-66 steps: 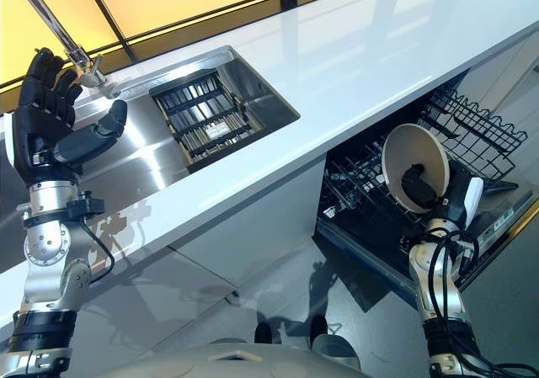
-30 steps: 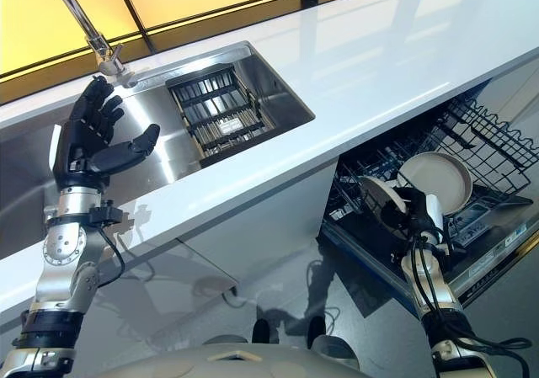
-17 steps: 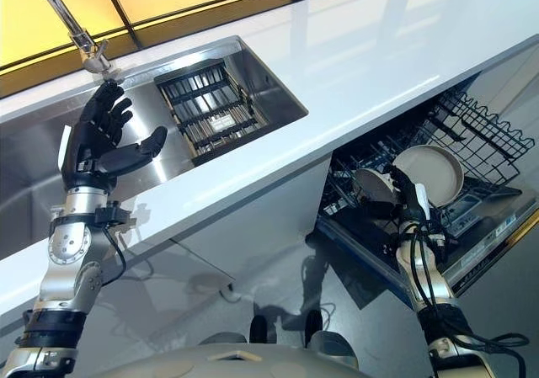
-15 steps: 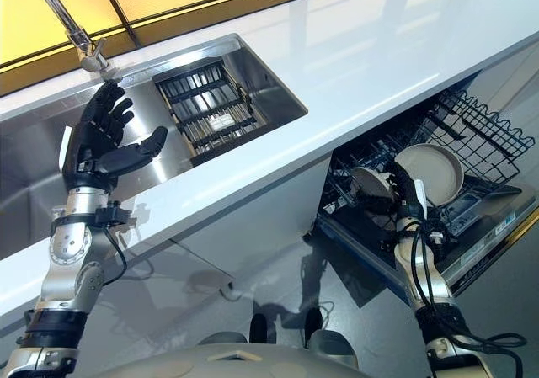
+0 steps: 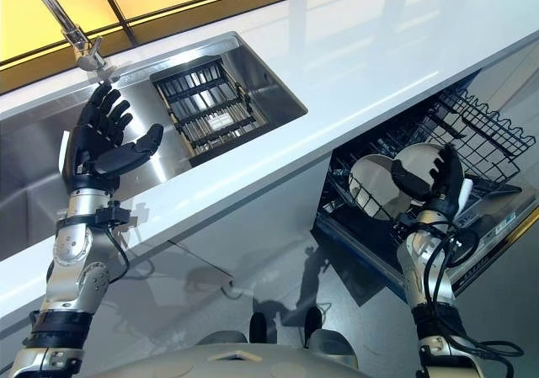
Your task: Pick up plates and place into dishwasher.
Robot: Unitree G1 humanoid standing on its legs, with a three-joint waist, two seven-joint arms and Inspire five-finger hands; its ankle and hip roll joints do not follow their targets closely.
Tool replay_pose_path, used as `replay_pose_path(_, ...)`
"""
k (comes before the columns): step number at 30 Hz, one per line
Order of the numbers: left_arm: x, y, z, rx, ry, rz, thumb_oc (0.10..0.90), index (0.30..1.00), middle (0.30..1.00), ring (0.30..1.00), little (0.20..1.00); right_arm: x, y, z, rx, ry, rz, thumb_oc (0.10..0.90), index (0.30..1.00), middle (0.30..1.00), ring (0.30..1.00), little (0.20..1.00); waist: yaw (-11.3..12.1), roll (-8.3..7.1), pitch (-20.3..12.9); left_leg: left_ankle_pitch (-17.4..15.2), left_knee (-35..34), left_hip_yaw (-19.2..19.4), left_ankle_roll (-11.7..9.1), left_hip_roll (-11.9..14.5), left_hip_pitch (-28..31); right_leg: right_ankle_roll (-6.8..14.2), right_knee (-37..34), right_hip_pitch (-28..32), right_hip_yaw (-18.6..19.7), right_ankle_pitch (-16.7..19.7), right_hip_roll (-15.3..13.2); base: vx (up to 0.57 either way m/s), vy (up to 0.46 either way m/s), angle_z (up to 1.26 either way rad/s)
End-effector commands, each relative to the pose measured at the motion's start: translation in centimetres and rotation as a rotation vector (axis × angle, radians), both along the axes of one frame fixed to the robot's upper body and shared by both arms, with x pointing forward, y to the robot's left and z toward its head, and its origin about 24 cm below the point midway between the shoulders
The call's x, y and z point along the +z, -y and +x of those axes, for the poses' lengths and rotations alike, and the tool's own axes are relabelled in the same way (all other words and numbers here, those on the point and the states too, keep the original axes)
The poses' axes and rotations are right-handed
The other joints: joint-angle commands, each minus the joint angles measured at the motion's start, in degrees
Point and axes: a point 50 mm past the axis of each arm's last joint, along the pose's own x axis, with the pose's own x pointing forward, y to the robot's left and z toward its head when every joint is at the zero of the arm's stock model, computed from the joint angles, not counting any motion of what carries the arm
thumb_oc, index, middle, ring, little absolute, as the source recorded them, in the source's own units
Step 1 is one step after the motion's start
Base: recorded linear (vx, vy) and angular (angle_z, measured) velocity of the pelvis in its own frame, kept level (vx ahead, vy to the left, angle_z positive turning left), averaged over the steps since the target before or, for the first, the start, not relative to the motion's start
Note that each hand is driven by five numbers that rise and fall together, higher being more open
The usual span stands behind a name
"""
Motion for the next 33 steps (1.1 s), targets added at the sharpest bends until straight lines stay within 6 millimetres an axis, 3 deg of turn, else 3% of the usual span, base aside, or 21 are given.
replay_pose_path(1,3.6,-0.3,1.0,0.002,0.188,0.03,0.8,0.9,0.9,0.9,0.9,4.8,2.3,0.7,-0.13,0.251,-0.053,0.8,0.9,0.9,0.9,0.9,-0.4,0.34,-3.9,-9.1,6.9,1.9,1.0,-1.6,-1.0,2.8,11.4,-0.8,-2.4,-11.4,0.3,0.02,-0.022,-0.05)
replay_pose_path(5,3.4,-0.5,1.0,0.008,0.177,0.019,0.8,0.9,0.9,0.9,0.9,3.9,3.2,0.6,-0.174,0.188,-0.041,0.8,0.9,0.9,0.9,0.9,0.2,0.5,-3.9,-9.3,7.5,1.5,0.9,-1.9,-1.3,2.5,10.7,-0.3,-2.2,-11.3,0.5,0.04,-0.02,-0.04)
replay_pose_path(12,3.4,-0.8,1.2,0.003,0.17,-0.003,0.8,0.9,0.9,0.9,0.9,1.4,3.7,0.2,-0.185,0.064,0.001,0.8,0.9,0.9,0.9,0.9,0.2,0.97,-2.8,-9.2,7.8,0.8,1.5,-1.5,-1.7,2.7,15.9,-2.8,-2.2,-12.8,-0.5,0.0,-0.016,0.01)
replay_pose_path(22,2.9,-0.7,1.0,0.015,0.146,-0.002,0.8,0.9,0.9,0.9,0.9,-1.0,4.7,0.3,-0.191,-0.113,0.047,0.8,0.9,0.9,0.9,0.9,1.2,0.86,-2.6,-9.3,8.1,0.2,0.6,-2.2,-1.9,2.0,10.0,-0.5,-2.1,-10.8,0.8,0.03,-0.023,0.0)
replay_pose_path(33,2.9,-0.9,1.1,0.007,0.122,0.014,0.8,0.9,0.9,0.9,0.9,-4.6,5.5,-1.1,-0.218,-0.2,0.28,0.8,0.9,0.9,0.9,0.9,1.8,1.07,-1.2,-9.5,9.2,-0.8,1.0,-2.0,-2.1,1.7,13.1,-0.9,-2.1,-12.1,0.4,0.03,-0.016,0.0)
